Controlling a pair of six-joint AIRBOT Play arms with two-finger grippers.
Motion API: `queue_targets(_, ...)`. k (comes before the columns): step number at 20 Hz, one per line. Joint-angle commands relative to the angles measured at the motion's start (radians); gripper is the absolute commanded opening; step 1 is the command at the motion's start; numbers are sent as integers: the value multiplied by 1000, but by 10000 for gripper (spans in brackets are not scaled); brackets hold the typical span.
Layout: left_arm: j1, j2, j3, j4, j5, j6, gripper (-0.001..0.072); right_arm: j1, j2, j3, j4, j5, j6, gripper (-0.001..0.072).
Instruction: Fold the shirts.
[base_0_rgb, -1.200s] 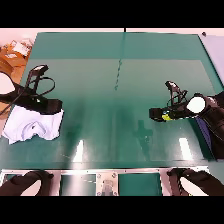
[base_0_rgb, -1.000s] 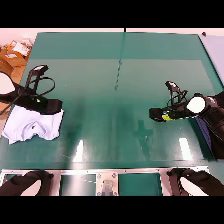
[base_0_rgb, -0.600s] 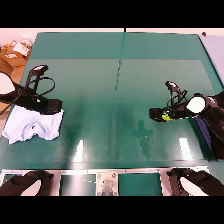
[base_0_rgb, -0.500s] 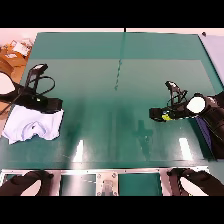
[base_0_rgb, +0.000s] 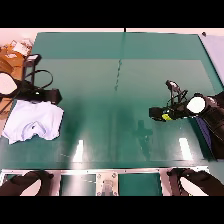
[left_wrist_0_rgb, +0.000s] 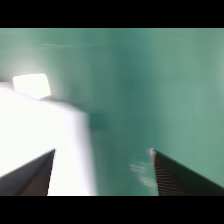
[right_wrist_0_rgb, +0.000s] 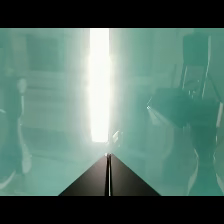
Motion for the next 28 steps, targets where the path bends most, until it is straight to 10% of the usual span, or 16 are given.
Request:
queue_targets(1, 163, -64, 1, 285, 19, -120, 710, 1, 0, -1, 0, -4, 0, 68)
queue_targets(3, 326, -138, 0, 251, 19, -119, 710, 1, 0, -1, 0, -5, 0, 228)
queue_targets(11, 512, -451, 0, -56, 50, 148, 708, 1, 0, -2, 0, -3, 0, 228)
queue_targets(12, 512, -472, 0, -92, 56, 154, 653, 1, 0, -1, 2, -2, 0, 227)
queue_targets(14, 512, -477, 6, -122, 55, 220, 20, 1, 0, -1, 6, 11, 0, 224)
queue_targets(19, 510, -389, 165, -249, -90, 231, 18, 1, 0, 7, 3, 95, -3, 15)
queue_targets(28, 64, 27, 383, -592, -116, 136, 18, -80, 0, 171, -40, 157, -45, 14)
